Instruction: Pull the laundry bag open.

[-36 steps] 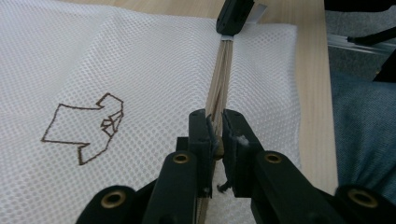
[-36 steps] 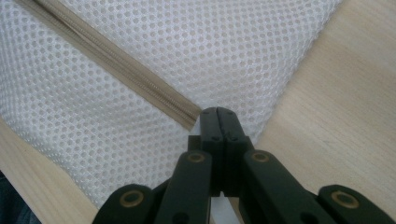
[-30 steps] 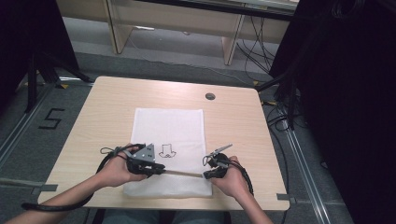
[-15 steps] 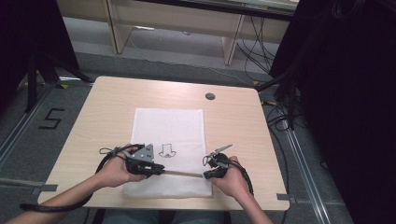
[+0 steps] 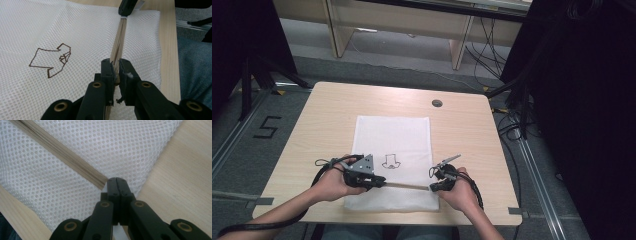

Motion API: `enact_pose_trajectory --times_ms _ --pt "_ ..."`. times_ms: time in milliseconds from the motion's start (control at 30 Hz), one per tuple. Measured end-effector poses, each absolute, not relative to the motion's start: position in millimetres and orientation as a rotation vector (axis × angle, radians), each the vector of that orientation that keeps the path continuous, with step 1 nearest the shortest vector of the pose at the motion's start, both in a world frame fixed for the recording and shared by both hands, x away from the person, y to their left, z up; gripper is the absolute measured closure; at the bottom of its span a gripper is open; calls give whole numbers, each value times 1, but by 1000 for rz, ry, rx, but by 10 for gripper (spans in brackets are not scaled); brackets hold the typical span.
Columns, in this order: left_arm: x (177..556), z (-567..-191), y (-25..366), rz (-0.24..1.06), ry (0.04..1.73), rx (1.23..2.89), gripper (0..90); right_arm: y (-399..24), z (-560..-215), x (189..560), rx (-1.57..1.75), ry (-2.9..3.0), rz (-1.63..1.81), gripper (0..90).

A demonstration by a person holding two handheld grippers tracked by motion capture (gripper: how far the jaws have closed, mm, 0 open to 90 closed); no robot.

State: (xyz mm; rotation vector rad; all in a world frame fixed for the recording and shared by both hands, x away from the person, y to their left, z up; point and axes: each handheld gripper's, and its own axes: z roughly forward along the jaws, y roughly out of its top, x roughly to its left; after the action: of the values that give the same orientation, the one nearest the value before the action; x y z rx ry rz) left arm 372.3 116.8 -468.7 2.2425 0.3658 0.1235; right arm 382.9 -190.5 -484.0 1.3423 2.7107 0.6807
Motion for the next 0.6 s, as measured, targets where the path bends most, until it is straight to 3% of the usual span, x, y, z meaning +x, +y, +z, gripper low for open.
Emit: enact_pose_trajectory --times_ms 600 --pt "372 -470 123 112 378 2238 821 -191 -484 383 1354 2710 683 900"
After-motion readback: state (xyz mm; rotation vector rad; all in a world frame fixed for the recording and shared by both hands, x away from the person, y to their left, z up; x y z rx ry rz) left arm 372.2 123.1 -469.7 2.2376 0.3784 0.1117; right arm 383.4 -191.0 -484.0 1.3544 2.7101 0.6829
